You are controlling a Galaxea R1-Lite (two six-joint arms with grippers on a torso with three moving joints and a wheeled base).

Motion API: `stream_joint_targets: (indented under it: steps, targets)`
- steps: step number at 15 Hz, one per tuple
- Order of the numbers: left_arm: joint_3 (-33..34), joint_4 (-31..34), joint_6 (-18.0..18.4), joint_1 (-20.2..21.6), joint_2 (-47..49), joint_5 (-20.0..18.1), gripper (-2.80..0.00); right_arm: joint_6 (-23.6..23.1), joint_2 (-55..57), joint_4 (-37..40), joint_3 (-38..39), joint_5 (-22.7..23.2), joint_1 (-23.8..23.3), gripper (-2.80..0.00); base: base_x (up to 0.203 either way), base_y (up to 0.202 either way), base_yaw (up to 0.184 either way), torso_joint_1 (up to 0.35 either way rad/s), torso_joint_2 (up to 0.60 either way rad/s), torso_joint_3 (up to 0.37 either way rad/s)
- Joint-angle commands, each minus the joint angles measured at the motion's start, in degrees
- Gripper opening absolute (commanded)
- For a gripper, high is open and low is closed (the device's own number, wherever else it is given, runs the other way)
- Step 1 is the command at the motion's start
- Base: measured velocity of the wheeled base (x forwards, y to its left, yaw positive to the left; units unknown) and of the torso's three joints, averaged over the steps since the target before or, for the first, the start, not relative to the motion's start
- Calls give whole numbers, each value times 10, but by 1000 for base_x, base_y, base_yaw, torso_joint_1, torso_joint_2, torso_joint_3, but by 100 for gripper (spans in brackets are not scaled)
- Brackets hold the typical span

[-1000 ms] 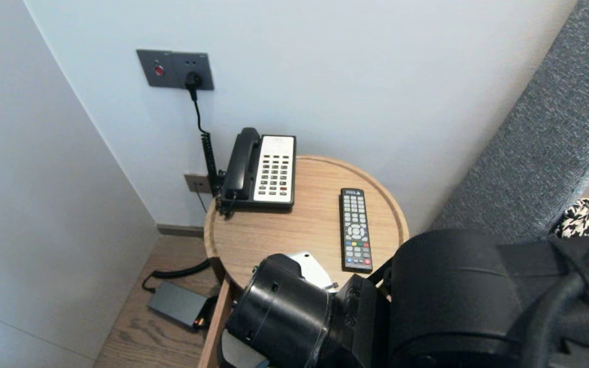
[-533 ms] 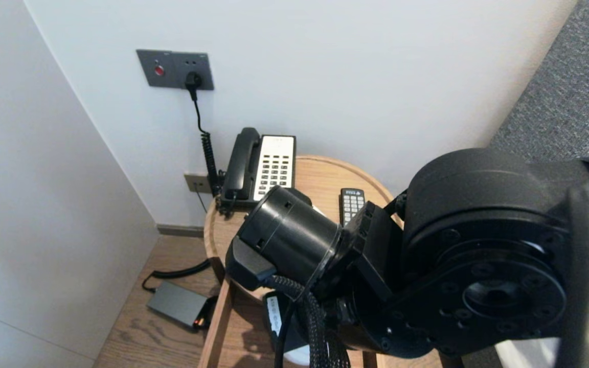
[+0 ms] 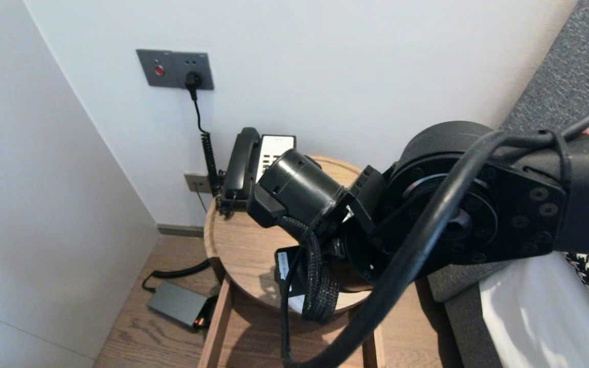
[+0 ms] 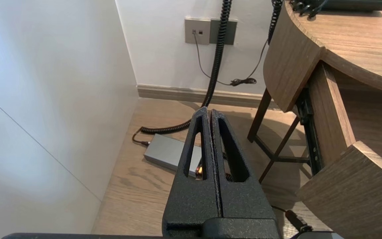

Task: Take the remote control out of the drawer one by one and place them on the table

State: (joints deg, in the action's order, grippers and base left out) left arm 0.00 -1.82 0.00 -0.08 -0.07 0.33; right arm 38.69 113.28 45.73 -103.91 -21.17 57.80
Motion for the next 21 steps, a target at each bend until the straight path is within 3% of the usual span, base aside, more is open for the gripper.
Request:
stream_joint_targets:
  steps: [1, 5, 11, 21]
  targets:
    - [5, 0, 0, 0, 0, 0, -280, -7, 9, 3, -21, -14, -5, -280, 0, 0, 0, 0, 0, 0]
    - [5, 0, 0, 0, 0, -1, -280, -18, 35, 33, -67, -16, -21, -280, 0, 0, 0, 0, 0, 0]
    - [5, 0, 0, 0, 0, 0, -280, -33, 56, 34, -68, -17, -45, -280, 0, 0, 0, 0, 0, 0]
    - [5, 0, 0, 0, 0, 0, -280, -44, 82, 20, -69, -18, -46, -280, 0, 0, 0, 0, 0, 0]
